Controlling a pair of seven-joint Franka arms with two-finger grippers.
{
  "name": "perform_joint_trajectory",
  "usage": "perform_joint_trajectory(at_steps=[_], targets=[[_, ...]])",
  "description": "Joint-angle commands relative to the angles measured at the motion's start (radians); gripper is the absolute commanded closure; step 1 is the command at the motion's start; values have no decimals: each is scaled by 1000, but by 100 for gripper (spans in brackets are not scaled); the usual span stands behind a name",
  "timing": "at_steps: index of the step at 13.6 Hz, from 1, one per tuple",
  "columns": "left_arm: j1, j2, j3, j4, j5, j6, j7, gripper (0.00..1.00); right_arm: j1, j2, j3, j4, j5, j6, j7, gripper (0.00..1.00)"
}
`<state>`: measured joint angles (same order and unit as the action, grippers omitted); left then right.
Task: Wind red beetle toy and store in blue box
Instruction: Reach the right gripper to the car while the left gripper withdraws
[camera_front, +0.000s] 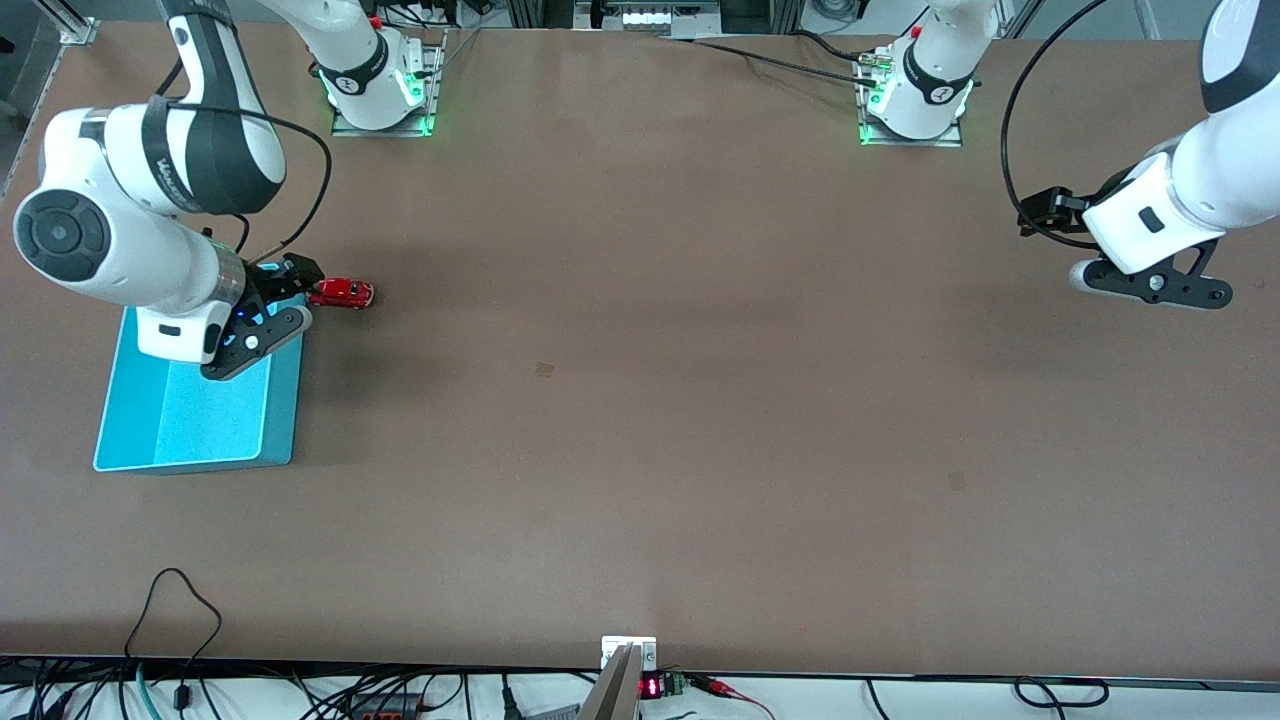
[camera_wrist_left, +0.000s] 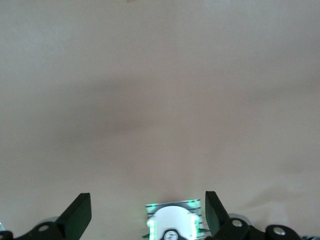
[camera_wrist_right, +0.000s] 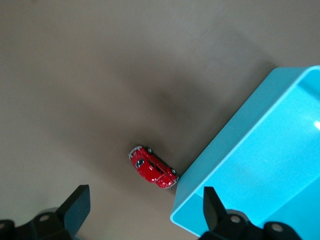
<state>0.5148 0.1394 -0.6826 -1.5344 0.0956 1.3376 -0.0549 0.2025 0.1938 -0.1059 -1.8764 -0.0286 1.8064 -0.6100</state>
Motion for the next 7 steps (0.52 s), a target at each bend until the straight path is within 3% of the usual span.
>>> perform_joint_trajectory(at_steps=[1,2,5,7], targets=[[-31,52,-6,87,-14,-20,-86,0,-52,-66,8,-150,7,60,-204,0],[-35,71,-8,126,-8,-26,-88,0,-66,-65,8,-176,7,86,-279,0],[-65,71,4,123,-10,-18,-86,0,-63,-74,9,-301,-1,215,-417,0],[-131,49,98,106,-13,0,-85,0,-63,-91,31,-383,-5,282,-474,0]])
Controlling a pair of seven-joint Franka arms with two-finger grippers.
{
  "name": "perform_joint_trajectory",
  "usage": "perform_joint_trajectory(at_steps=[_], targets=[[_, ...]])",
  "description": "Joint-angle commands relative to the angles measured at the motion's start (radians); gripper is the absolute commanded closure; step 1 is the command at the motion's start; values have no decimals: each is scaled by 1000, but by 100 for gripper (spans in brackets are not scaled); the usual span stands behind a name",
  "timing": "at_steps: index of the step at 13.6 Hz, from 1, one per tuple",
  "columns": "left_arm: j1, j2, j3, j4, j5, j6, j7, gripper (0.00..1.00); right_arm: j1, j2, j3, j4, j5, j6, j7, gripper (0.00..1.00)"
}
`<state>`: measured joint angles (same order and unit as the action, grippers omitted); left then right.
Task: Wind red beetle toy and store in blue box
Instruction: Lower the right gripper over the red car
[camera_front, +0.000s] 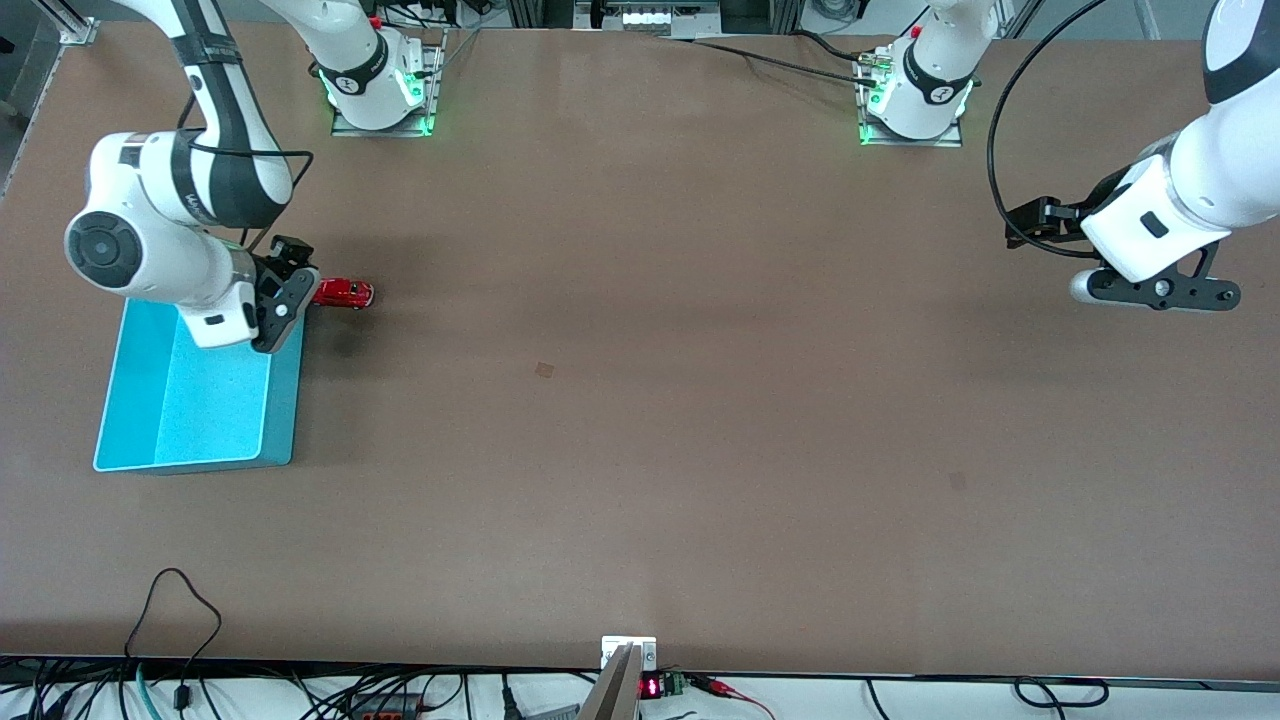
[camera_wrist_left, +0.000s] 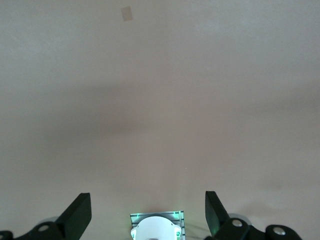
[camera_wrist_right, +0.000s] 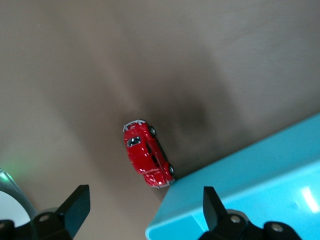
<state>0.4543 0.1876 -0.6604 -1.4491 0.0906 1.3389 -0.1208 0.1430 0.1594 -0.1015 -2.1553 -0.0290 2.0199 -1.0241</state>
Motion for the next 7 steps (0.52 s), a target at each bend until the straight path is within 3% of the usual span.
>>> perform_joint_trajectory(at_steps=[1,3,4,6,7], targets=[[-109,-13,140,-2,-9,40,-17,0,-5,-60,34,-138,-6,113,-88,0],[-240,-81,314,-89,-12,141,-17,0,-2,-57,46,-175,-9,205,-160,0],[-288,-115,385,-138,-49,192,-17,0,-2,-51,55,-188,-22,251,-209,0],[-429,-178,598,-244,-152,287,-13,0,-10,-35,57,-207,-32,302,-302,0],[-454,-189,645,-272,-156,327,-10,0,-25,-24,57,-207,-32,316,-344,0]])
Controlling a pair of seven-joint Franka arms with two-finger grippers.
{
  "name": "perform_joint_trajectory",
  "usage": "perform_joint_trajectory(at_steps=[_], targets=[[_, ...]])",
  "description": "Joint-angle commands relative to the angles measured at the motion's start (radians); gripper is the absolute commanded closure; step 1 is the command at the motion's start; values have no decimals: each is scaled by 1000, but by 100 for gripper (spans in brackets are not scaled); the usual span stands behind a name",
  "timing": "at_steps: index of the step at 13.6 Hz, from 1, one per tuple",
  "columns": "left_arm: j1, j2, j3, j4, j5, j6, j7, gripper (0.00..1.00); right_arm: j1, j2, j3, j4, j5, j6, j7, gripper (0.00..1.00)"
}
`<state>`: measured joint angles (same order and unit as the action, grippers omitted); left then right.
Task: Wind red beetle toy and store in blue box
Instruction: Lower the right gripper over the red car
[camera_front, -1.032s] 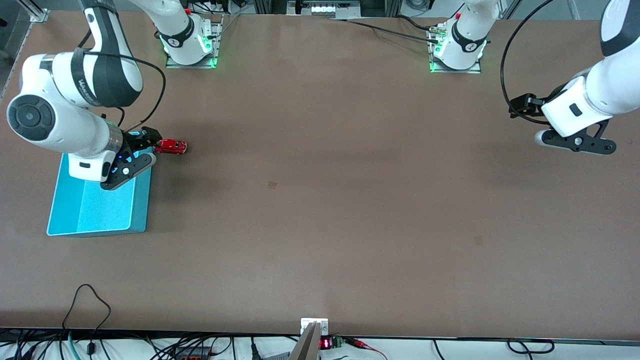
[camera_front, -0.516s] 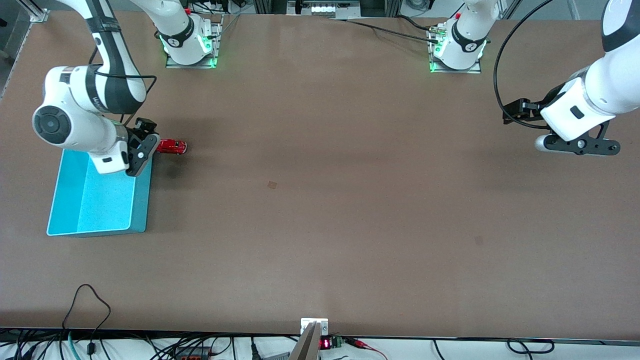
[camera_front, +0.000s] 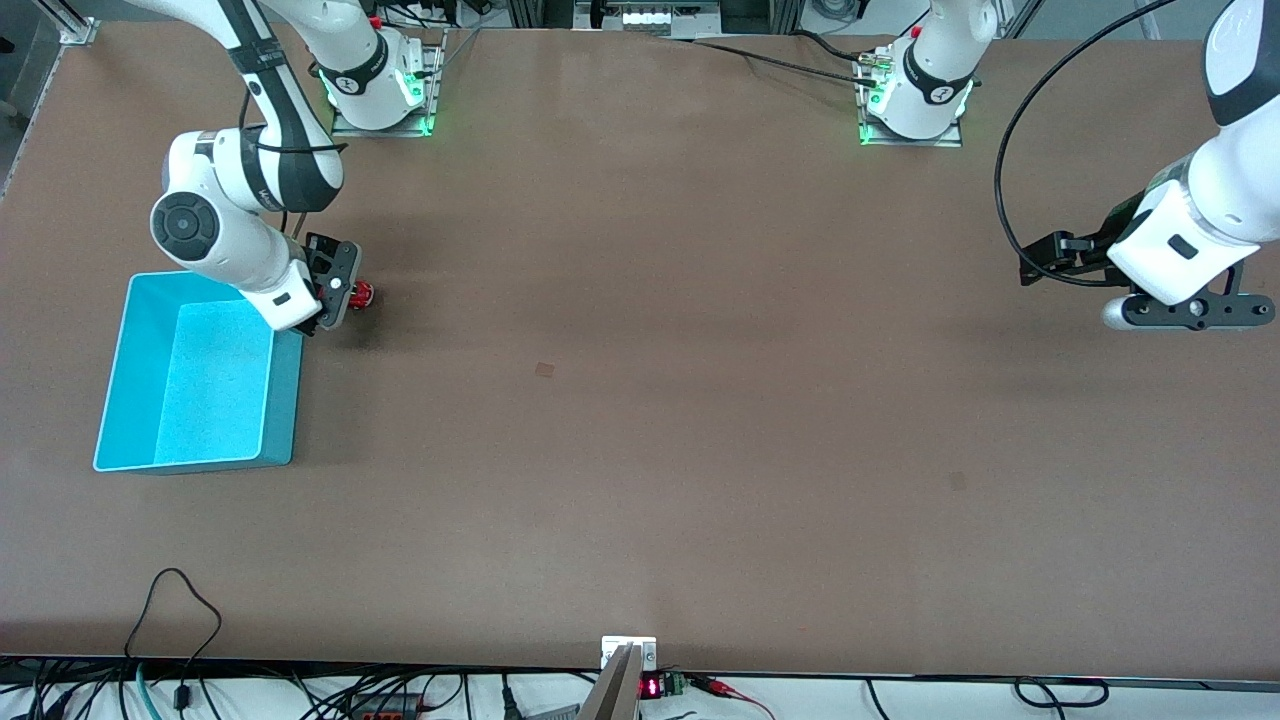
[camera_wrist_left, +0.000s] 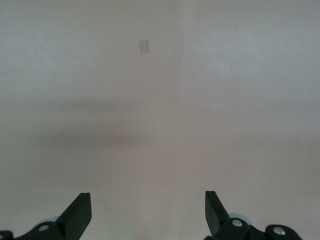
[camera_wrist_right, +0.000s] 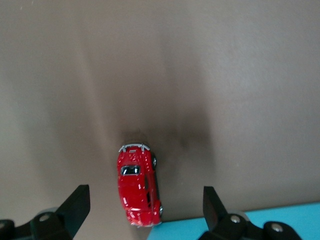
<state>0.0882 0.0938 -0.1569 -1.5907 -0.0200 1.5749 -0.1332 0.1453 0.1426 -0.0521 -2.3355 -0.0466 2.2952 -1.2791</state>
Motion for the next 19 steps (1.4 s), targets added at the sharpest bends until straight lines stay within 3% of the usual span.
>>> perform_joint_trajectory(at_steps=[1,3,8,19], targets=[[-99,-100,167,-147,-48,114,9,0,-36,3,8,-28,-15,53,-120,0],[-155,-117,221,-149,-44,114,12,0,-49,11,8,-47,-13,69,-167,0],[-163,-114,209,-126,-29,62,33,0,-70,15,8,-143,-13,179,-204,0],[-166,-98,209,-92,-29,31,50,0,-92,48,8,-199,-13,303,-289,0]])
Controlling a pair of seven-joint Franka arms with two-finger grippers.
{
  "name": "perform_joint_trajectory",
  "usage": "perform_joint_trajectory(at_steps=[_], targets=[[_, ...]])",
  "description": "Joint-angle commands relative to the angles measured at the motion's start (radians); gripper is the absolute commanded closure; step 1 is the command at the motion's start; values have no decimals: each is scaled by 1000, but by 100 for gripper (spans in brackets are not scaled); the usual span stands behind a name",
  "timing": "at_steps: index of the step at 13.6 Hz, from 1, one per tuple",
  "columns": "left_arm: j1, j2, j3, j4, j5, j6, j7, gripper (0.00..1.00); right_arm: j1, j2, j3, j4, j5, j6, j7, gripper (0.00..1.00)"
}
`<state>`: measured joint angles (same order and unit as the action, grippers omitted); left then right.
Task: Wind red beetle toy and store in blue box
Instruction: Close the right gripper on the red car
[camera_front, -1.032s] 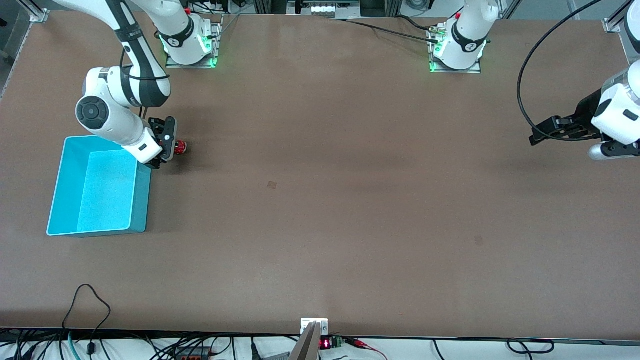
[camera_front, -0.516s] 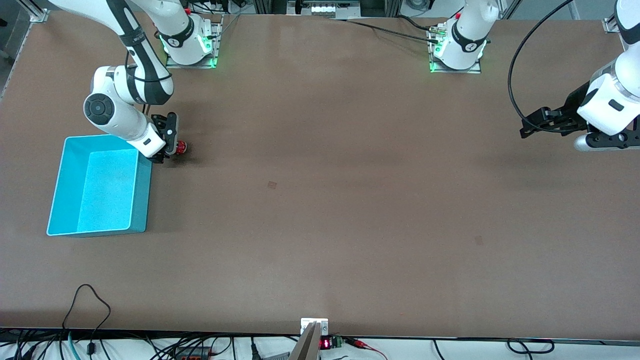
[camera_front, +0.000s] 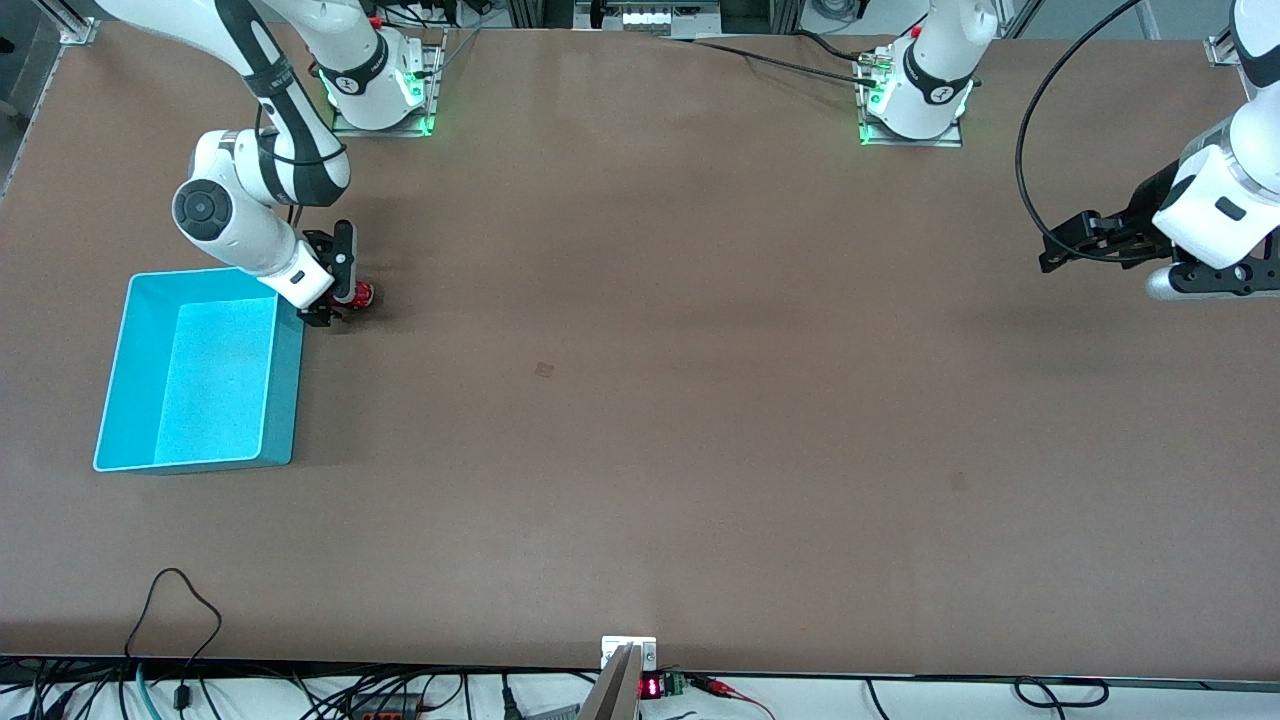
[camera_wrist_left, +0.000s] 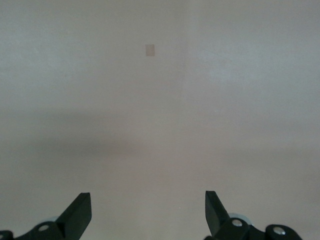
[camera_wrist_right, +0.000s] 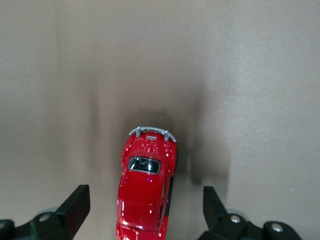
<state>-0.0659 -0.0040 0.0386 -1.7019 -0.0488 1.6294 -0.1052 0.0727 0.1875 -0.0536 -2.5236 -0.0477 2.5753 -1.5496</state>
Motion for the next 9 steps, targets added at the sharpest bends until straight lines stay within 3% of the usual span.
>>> perform_joint_trajectory(at_steps=[1,6,9], targets=[[-12,-1,14,19,0,-25,22,0,-20,9,9,-11,-11,23,-12,0],[-12,-1,15,19,0,-25,22,0,-30,18,9,-21,-9,39,-4,3],[-11,-1,15,19,-2,-25,22,0,-30,10,9,-21,-9,36,-4,36]])
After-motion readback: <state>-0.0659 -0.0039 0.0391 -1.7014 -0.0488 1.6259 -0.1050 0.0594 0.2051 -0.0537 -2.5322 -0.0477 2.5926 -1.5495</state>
